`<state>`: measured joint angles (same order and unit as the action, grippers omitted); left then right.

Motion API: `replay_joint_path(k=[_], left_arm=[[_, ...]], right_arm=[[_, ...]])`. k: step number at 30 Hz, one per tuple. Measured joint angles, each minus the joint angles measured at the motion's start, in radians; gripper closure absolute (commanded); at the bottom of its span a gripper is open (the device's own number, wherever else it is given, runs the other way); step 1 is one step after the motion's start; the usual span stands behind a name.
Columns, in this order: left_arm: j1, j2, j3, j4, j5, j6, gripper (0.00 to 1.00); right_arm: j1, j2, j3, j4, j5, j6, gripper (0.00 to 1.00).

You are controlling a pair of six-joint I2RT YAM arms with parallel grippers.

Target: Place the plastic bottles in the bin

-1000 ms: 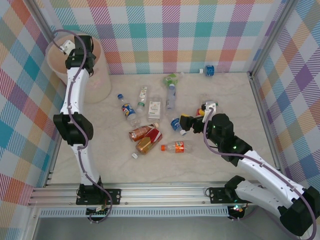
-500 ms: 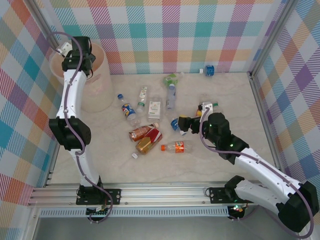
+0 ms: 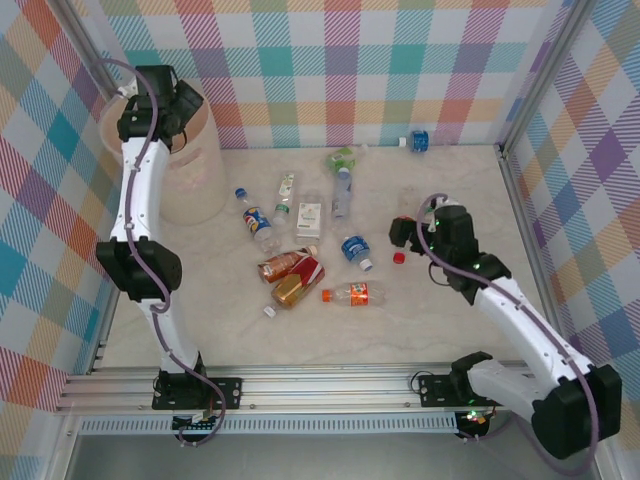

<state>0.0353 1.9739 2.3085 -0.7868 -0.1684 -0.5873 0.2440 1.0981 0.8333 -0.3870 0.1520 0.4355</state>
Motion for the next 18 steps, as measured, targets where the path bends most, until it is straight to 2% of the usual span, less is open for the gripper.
replay_joint_path(k=[5,9,14,18], left_arm=[[0.000,-0.105,-0.034,0.011,0.116,0.053,0.00],[0.000,-0.244,-0.161,0.068,0.253,0.052,0.00],[-0.004,-0.460,-0.458,0.225,0.376,-0.014,0.00],[-0.040,-0.603,-0.659,0.309,0.408,-0.076,0.00]], right_arm=[[-0.142,0.161,0.051,-0.091,-0.053,-0.070,0.01],[-0.213,0.286,0.101,-0.130,-0.081,-0.141,0.05],[-0.243,0.393,0.157,-0.130,-0.098,-0.243,0.10],[-0.243,0.474,0.200,-0.125,-0.108,-0.302,0.11]])
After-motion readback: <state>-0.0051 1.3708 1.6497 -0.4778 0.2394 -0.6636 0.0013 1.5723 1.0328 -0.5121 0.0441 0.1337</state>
